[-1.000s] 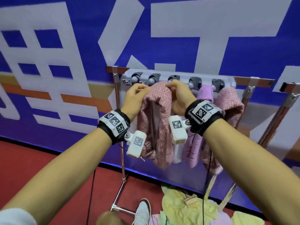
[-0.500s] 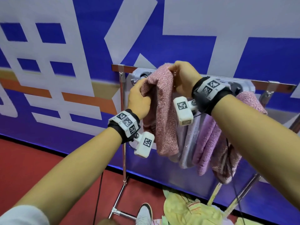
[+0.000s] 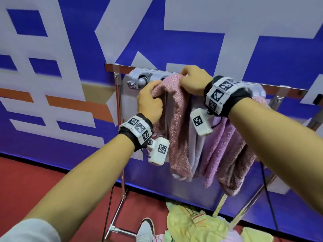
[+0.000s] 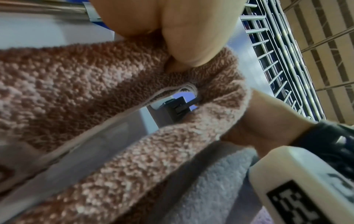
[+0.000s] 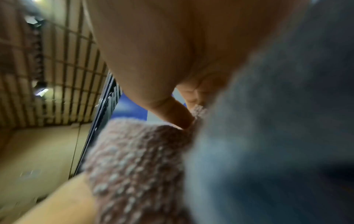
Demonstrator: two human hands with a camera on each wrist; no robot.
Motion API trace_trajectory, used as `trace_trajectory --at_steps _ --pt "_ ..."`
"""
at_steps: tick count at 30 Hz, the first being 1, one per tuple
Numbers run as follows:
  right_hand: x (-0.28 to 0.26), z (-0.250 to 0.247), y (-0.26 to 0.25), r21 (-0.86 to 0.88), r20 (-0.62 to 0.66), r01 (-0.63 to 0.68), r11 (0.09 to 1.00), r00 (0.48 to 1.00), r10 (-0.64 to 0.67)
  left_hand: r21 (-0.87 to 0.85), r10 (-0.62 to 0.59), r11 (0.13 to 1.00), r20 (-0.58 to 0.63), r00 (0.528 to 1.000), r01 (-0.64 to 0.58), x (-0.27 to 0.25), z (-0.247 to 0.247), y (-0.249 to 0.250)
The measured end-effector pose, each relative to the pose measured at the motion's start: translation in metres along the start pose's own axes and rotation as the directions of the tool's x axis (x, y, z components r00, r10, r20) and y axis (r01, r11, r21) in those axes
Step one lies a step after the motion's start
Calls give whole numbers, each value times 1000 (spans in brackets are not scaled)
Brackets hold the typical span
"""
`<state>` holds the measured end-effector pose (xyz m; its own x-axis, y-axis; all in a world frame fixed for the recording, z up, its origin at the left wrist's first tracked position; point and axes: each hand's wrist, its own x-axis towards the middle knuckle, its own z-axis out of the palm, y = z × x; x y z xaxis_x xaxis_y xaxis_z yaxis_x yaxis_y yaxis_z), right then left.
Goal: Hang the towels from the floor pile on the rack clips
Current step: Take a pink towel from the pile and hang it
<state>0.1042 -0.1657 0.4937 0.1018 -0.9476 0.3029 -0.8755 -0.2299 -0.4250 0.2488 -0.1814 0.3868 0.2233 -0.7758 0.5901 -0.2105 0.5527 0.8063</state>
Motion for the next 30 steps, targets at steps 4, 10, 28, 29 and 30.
trace_trajectory --at_steps 4,10,28,29,30 --pt "-4 9 0 -152 -94 27 988 995 -42 -9 3 1000 29 1000 -3 -4 3 6" --pt "-9 4 20 -236 -153 40 971 985 -77 -2 -44 999 75 996 45 -12 15 4" --pt "-26 24 24 -353 -18 282 892 951 -308 76 -28 997 224 974 11 -16 8 23" --pt "-26 25 24 -387 -17 284 878 949 -314 89 -42 996 231 972 22 -16 8 25" --pt "-26 26 24 -409 -15 283 868 949 -316 109 -57 994 241 969 32 -15 9 26"
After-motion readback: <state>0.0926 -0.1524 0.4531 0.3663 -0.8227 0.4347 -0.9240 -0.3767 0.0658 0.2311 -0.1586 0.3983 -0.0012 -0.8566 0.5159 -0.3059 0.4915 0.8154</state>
